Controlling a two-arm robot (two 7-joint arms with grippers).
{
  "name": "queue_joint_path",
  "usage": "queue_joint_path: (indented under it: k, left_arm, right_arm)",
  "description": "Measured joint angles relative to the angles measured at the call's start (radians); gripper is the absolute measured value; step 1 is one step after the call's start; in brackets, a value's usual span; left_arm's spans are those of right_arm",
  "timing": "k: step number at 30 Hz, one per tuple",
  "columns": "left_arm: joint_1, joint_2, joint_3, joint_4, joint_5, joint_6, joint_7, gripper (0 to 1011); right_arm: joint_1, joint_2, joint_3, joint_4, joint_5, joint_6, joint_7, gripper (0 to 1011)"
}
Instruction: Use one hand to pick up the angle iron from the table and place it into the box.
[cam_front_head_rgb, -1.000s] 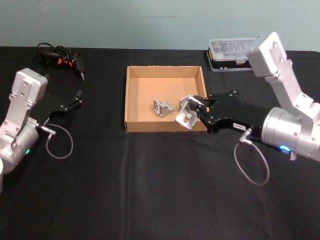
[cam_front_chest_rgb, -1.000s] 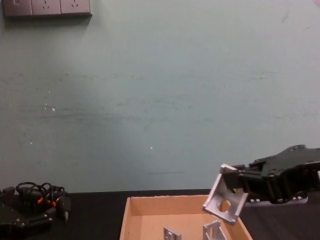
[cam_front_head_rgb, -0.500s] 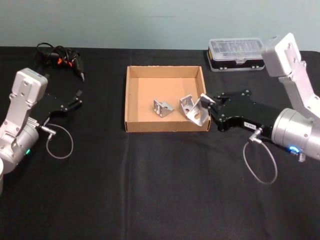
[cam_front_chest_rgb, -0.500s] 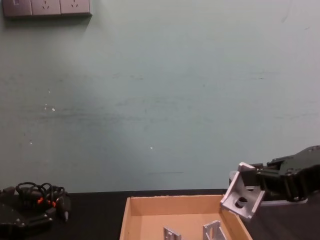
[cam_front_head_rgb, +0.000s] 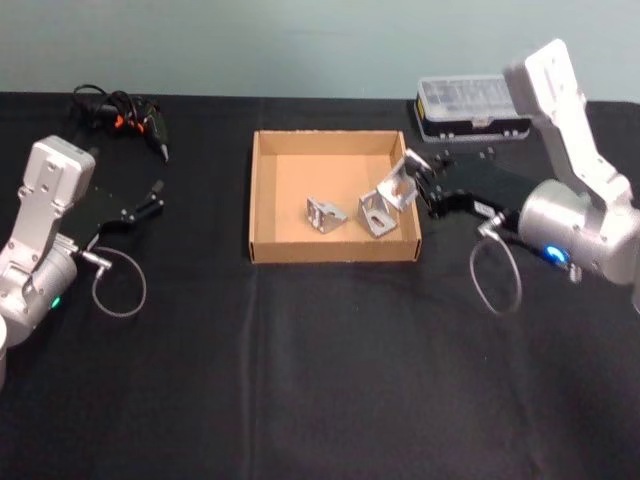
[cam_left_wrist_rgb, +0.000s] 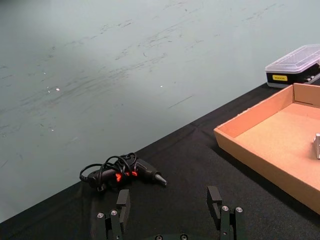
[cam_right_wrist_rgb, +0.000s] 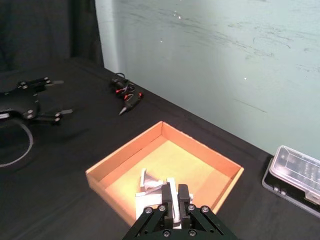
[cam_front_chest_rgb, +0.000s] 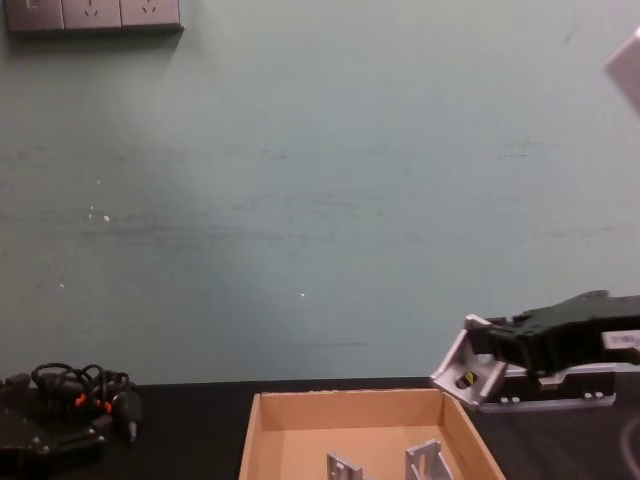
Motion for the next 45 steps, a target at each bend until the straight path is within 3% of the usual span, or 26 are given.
queue_joint_path:
  k: [1, 4, 14, 15, 26, 32, 45]
  left_arm:
    - [0.000, 0.000, 0.000, 0.000, 0.000, 0.000, 0.000, 1011]
    - [0.000, 0.000, 0.000, 0.000, 0.000, 0.000, 0.000, 1011]
    - [0.000, 0.000, 0.000, 0.000, 0.000, 0.000, 0.000, 1011]
    - [0.000, 0.000, 0.000, 0.000, 0.000, 0.000, 0.000, 1011]
    - [0.000, 0.000, 0.000, 0.000, 0.000, 0.000, 0.000, 1011]
    - [0.000, 0.000, 0.000, 0.000, 0.000, 0.000, 0.000, 1011]
    - [0.000, 0.000, 0.000, 0.000, 0.000, 0.000, 0.000, 1011]
  right_arm:
    - [0.000, 0.000, 0.000, 0.000, 0.000, 0.000, 0.000, 80]
    - [0.052, -0.051, -0.021, 0.086, -0.016, -0.007, 0.001, 80]
    - [0.172, -0.161, -0.068, 0.284, -0.071, -0.021, -0.001, 80]
    - [0.200, -0.185, -0.078, 0.328, -0.086, -0.027, -0.001, 80]
    - [0.294, -0.280, -0.102, 0.510, -0.141, -0.055, -0.010, 80]
    - [0.340, -0.324, -0.098, 0.607, -0.163, -0.071, -0.021, 80]
    - [0.380, -0.381, -0.081, 0.729, -0.194, -0.081, -0.026, 80]
